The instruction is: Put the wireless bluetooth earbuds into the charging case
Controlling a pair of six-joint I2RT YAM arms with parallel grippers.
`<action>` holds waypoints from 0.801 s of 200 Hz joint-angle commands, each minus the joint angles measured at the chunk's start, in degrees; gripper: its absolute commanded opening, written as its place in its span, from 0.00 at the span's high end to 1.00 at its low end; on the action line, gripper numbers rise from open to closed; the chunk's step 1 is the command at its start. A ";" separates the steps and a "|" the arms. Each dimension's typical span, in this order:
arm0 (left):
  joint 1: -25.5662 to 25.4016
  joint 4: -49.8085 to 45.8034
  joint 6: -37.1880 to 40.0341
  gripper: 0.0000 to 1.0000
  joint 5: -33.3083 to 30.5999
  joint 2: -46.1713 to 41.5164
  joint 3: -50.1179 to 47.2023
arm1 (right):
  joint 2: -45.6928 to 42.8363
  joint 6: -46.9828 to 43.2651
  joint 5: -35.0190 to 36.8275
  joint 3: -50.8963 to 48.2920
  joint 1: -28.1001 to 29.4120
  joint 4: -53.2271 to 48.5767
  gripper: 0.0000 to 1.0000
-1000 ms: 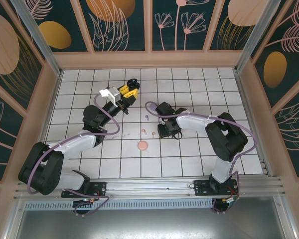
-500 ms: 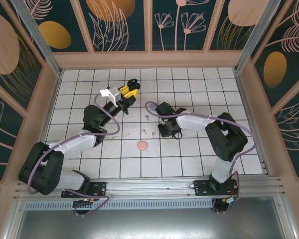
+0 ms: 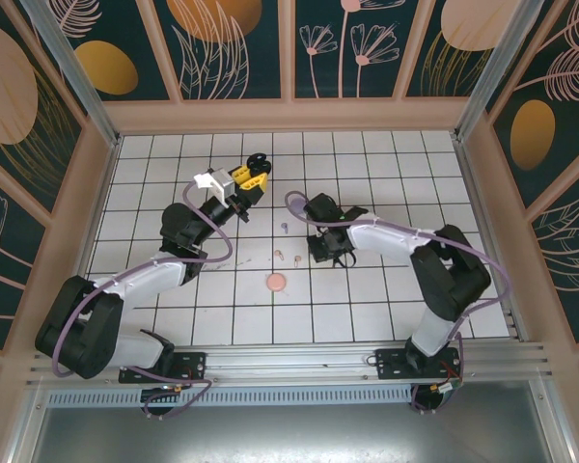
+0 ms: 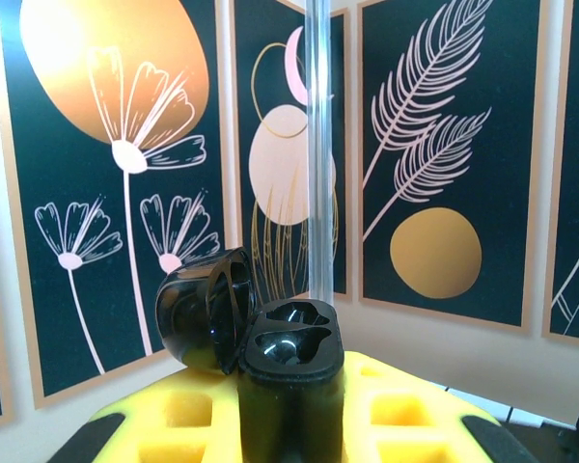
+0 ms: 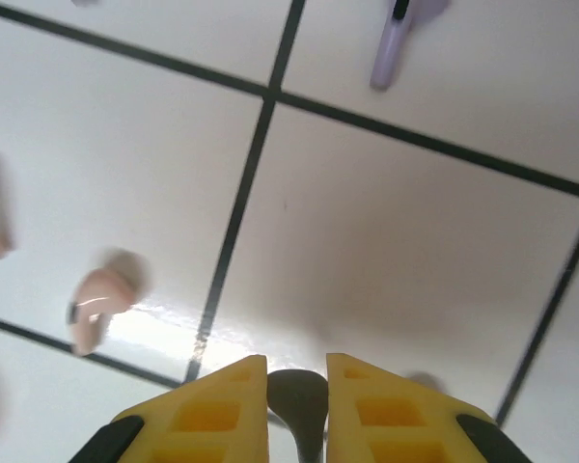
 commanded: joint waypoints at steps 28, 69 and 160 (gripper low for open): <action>-1.99 -0.98 5.99 1.00 1.39 -2.36 1.71 | -11.61 1.49 3.07 10.73 0.47 -2.74 0.84; -4.49 -3.91 10.17 1.00 0.86 -2.20 2.58 | -18.44 -0.23 4.34 18.55 0.46 0.65 0.84; -8.96 -7.15 21.59 1.00 -3.62 0.63 5.65 | -31.52 -4.20 -5.79 12.29 0.46 25.45 0.82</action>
